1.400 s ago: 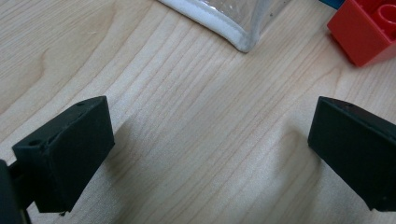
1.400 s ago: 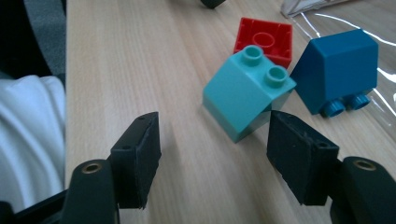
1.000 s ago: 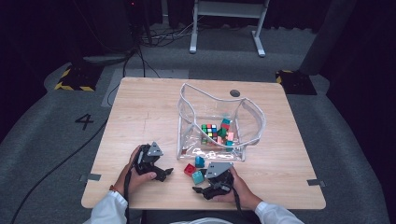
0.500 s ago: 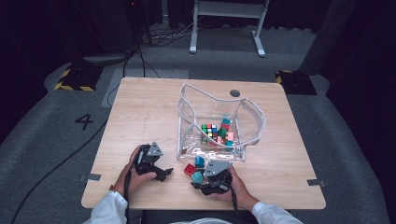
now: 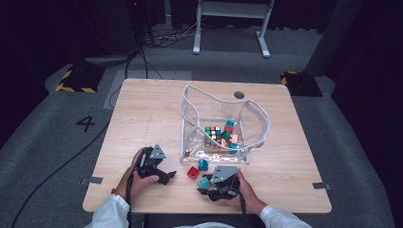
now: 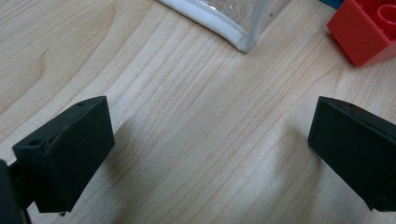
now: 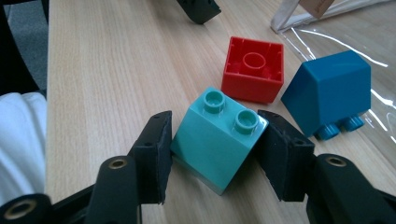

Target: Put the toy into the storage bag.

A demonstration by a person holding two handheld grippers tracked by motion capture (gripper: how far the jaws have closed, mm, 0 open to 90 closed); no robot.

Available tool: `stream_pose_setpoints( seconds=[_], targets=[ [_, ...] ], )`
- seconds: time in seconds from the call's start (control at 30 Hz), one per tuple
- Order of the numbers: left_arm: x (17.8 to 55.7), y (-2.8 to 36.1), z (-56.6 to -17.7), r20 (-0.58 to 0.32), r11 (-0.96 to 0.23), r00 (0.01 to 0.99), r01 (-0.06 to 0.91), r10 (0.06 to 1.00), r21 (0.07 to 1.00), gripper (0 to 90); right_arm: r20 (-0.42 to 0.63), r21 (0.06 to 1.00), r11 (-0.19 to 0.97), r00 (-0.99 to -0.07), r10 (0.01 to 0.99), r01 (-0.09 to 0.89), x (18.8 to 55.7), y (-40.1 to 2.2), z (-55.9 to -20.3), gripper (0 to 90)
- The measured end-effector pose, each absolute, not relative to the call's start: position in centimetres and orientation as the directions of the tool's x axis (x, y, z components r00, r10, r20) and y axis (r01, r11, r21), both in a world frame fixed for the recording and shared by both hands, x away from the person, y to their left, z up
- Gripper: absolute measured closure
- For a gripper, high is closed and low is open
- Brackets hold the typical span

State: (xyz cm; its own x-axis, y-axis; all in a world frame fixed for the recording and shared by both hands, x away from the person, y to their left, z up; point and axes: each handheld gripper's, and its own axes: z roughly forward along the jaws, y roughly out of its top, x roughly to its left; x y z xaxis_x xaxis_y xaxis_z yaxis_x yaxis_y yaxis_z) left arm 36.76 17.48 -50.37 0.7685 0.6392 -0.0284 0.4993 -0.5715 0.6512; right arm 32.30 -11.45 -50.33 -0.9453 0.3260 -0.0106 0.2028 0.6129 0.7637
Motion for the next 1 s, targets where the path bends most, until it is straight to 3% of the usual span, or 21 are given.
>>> stream_pose_setpoints(
  seconds=[0.07,0.23,0.33,1.0],
  targets=[
    [36.8,17.5,-50.4,-0.024,-0.572,0.767,0.498,0.641,0.652,0.4,0.007,0.746,0.622,-0.938,0.347,0.236,32.0,-11.9,-50.2,47.7],
    [36.8,17.5,-50.4,-0.028,-0.571,0.768,0.499,0.639,0.652,0.4,-0.012,0.753,0.622,-0.940,0.341,0.216,32.0,-12.9,-49.9,47.7],
    [36.8,17.5,-50.4,-0.023,-0.573,0.769,0.496,0.638,0.652,0.4,0.010,0.759,0.595,-0.919,0.395,0.264,32.0,-14.1,-49.2,47.7],
    [36.7,17.5,-50.4,-0.023,-0.574,0.769,0.496,0.639,0.652,0.5,-0.049,0.795,0.555,-0.886,0.462,0.246,33.6,-21.6,-46.5,47.8]
  ],
)
